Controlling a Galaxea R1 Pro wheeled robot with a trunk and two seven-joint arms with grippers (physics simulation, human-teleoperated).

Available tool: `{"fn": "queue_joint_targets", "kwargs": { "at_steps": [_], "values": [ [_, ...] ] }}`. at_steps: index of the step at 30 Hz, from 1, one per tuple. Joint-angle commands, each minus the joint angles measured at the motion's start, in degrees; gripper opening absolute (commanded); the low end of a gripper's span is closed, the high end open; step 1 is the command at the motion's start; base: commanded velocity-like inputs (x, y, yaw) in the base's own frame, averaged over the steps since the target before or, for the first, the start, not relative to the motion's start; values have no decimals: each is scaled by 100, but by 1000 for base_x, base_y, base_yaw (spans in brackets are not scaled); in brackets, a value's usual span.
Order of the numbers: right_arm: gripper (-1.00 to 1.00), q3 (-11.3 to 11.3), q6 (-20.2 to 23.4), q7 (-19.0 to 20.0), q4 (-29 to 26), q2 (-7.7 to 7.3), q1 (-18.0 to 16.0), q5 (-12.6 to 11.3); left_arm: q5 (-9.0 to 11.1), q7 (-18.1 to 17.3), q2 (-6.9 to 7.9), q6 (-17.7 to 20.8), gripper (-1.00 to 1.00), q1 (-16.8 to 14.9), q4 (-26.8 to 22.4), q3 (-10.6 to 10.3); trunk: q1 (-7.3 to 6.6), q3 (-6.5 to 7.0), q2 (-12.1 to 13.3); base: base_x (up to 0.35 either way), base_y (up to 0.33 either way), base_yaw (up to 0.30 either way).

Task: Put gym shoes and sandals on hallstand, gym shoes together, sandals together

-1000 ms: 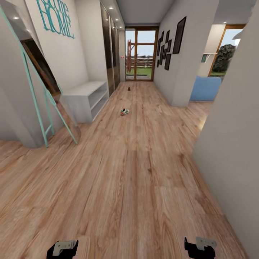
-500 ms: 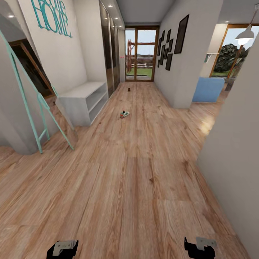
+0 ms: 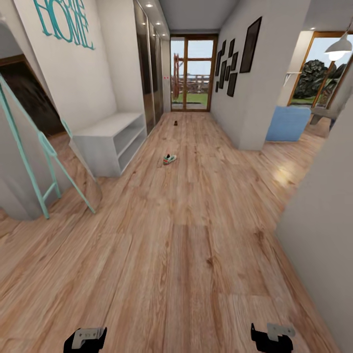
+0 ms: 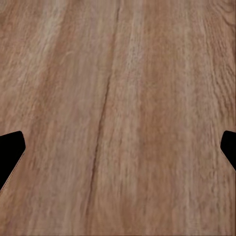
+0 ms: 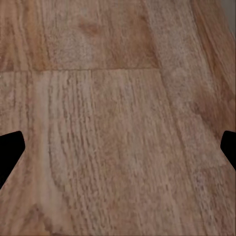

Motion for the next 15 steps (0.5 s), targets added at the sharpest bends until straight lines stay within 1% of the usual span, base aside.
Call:
{"fn": "queue_joint_targets", "kwargs": {
  "at_steps": [1, 15],
  "values": [
    [100, -9, -24, 8, 5, 0, -3, -20, -35, -46, -4, -22, 100, -6, 2, 49, 2, -5, -2, 339, 0, 0],
    [100, -9, -24, 7, 5, 0, -3, -22, -36, -46, -4, -22, 100, -6, 2, 49, 2, -5, -2, 339, 0, 0]
  ]
}}
